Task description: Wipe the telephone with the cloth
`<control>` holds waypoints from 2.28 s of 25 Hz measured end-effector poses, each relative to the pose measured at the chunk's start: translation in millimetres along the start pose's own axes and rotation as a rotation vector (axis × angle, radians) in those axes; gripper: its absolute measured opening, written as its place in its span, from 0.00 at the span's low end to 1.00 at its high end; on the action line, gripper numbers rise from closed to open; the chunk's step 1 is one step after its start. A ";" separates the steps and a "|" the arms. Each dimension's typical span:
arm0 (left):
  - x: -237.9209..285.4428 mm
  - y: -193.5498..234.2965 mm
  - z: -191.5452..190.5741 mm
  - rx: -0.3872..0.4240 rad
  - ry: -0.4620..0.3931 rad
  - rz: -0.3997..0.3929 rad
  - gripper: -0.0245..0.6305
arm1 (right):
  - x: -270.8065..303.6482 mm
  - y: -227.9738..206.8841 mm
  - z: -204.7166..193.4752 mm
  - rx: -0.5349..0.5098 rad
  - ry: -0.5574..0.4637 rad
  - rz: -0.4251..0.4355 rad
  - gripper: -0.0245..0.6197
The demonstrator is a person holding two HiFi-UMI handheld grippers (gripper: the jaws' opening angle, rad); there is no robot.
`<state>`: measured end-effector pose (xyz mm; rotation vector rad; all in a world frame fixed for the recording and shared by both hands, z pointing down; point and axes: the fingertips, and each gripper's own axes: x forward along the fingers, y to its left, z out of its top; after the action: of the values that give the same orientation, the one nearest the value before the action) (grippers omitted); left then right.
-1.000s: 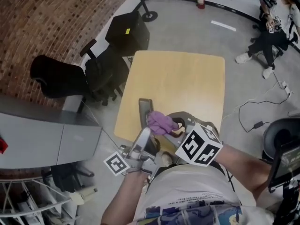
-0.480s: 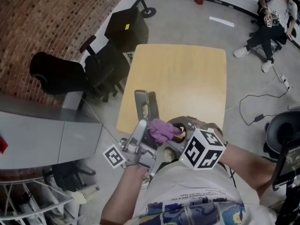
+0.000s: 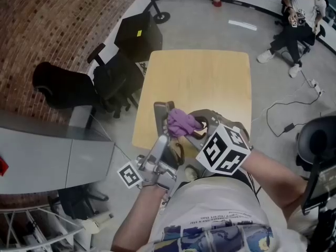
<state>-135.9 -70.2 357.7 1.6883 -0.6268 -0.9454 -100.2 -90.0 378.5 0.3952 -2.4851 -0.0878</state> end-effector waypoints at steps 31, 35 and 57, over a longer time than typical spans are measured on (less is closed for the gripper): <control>-15.1 -7.0 -10.4 -0.075 0.098 -0.054 0.43 | -8.7 33.0 -12.3 -0.042 0.093 -0.069 0.23; -11.1 -8.6 -10.6 -0.079 0.092 -0.057 0.43 | -3.0 22.3 -6.9 -0.072 0.112 -0.092 0.23; 10.7 1.0 7.8 -0.061 -0.026 -0.038 0.43 | -23.8 81.1 -47.3 -0.190 0.152 0.097 0.23</control>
<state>-136.5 -83.1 354.6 1.6415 -0.5795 -1.0052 -75.3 -4.2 415.9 0.1938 -2.3167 -0.2425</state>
